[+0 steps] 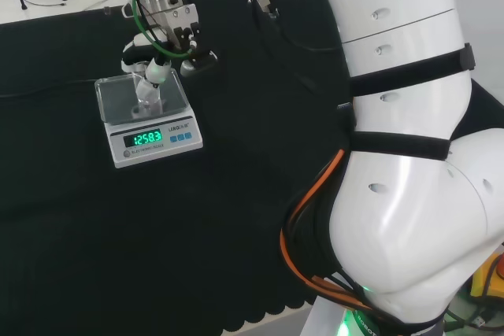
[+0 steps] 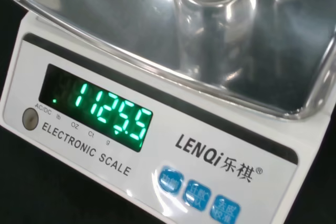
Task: Put the beaker on the electronic balance.
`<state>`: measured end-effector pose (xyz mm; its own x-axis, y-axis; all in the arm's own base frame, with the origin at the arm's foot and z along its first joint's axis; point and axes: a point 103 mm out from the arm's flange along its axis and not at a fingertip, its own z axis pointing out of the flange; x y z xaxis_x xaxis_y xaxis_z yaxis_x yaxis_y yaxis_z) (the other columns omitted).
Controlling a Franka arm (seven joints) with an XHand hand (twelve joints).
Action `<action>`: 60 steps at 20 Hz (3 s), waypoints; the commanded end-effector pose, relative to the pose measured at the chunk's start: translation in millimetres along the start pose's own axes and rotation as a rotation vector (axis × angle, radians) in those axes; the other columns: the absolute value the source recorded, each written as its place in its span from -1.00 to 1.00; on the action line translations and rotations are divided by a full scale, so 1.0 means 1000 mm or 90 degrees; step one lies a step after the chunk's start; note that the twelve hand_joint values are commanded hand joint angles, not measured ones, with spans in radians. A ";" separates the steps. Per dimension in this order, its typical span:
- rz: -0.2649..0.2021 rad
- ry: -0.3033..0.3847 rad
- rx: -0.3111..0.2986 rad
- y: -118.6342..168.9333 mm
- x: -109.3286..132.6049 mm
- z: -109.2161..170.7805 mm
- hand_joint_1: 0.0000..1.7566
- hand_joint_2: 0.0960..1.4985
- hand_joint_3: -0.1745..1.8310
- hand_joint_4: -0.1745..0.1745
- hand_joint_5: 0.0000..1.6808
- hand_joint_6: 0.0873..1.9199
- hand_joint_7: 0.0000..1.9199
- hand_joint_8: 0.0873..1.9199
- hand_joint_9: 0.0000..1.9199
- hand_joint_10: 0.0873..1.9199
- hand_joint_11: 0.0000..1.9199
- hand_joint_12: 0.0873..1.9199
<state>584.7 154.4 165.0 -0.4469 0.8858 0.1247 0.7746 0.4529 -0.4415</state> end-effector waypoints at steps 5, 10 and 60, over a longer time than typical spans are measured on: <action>0.007 -0.011 -0.006 -0.004 -0.001 -0.002 -0.04 0.17 -1.00 -0.27 -0.72 -0.63 -0.82 -0.22 -0.64 -0.15 -0.72 0.45; 0.009 -0.014 -0.005 -0.005 -0.003 -0.002 -0.05 0.17 -1.00 -0.23 -0.73 -0.70 -0.93 -0.26 -0.85 -0.12 -0.87 0.48; 0.233 -0.056 -0.178 -0.258 -0.072 -0.083 0.20 0.48 -0.89 0.54 0.17 0.01 0.12 -0.28 0.23 -0.32 -0.12 0.20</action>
<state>472.1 13.6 341.9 -0.2246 0.9705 -0.0872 0.9576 0.2033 -0.2041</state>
